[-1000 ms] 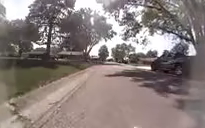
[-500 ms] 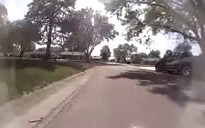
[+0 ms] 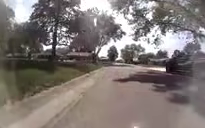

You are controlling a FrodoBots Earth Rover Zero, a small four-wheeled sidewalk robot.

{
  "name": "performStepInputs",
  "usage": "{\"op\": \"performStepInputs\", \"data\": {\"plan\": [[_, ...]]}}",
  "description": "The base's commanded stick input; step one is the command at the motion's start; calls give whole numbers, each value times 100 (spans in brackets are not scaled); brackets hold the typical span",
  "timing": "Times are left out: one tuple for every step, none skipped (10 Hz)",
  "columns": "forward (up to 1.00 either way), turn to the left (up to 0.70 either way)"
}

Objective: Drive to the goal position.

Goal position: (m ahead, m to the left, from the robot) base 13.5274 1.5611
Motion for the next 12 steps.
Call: {"op": "performStepInputs", "data": {"plan": [[100, -21], [100, -30], [100, -12], [100, -1], [100, 0], [100, 0], [100, 0], [100, 0], [100, 0], [100, -1], [100, -34], [100, -35]]}}
